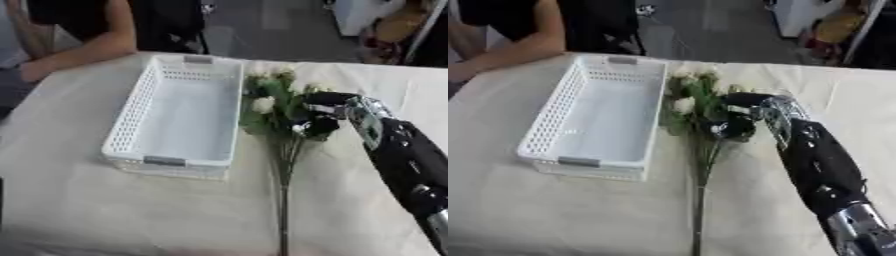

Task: Pick up objects on the table and place them in the box.

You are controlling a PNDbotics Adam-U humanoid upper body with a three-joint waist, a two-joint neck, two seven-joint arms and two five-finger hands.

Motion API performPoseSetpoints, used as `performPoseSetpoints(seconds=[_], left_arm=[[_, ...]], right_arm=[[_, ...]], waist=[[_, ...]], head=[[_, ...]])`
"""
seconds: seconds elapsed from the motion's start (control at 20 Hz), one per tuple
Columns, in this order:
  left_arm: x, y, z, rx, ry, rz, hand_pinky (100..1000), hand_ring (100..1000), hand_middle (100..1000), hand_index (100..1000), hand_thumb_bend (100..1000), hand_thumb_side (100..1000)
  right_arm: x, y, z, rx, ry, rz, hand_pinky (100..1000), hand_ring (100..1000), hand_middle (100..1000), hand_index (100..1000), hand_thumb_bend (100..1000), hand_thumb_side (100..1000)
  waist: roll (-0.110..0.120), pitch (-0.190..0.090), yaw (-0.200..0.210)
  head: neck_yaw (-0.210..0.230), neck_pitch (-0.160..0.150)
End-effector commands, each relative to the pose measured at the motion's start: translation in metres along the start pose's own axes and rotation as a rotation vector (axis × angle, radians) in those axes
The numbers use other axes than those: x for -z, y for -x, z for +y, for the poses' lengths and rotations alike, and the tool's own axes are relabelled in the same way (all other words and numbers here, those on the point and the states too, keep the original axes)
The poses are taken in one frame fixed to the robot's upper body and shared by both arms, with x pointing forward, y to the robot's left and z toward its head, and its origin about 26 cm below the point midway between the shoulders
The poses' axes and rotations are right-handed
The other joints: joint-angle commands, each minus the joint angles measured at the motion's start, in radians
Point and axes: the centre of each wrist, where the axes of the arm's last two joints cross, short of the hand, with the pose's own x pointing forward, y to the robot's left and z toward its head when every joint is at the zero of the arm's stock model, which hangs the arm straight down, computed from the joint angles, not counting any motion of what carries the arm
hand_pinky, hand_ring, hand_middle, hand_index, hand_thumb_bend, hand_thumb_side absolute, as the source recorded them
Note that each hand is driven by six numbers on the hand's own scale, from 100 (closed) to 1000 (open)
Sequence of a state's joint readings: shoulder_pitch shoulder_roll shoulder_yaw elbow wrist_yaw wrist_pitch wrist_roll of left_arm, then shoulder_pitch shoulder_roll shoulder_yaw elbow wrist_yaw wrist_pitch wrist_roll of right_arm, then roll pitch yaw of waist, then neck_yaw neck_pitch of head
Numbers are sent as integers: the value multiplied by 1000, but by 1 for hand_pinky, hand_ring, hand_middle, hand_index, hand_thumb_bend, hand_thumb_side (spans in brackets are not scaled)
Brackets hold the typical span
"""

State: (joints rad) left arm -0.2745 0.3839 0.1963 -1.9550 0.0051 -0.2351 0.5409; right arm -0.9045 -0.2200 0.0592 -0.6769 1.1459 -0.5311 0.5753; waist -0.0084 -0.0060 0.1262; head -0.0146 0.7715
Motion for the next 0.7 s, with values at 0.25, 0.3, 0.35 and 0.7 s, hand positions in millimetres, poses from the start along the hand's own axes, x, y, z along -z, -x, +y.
performPoseSetpoints(seconds=[0.25, 0.3, 0.35, 0.7], left_arm=[[6, -7, -3, -19, 18, -32, 472, 498, 613, 689, 137, 872], [6, -7, -3, -20, 20, -31, 472, 498, 614, 689, 137, 872], [6, -7, -3, -21, 22, -31, 472, 498, 614, 689, 137, 872], [6, -8, -4, -22, 25, -31, 472, 503, 615, 689, 136, 871]], right_arm=[[2, -8, -17, -92, -26, -37, 772, 962, 958, 1000, 100, 809], [3, -9, -15, -98, -40, -41, 775, 969, 966, 1000, 100, 861], [5, -10, -13, -105, -62, -46, 774, 968, 968, 1000, 100, 868], [12, -14, 4, -184, -187, -76, 628, 806, 959, 1000, 100, 744]], waist=[[1, -13, 0], [1, -14, 0], [1, -14, 1], [0, -13, 1]], head=[[-8, -1], [-8, -1], [-9, -1], [-4, -1]])
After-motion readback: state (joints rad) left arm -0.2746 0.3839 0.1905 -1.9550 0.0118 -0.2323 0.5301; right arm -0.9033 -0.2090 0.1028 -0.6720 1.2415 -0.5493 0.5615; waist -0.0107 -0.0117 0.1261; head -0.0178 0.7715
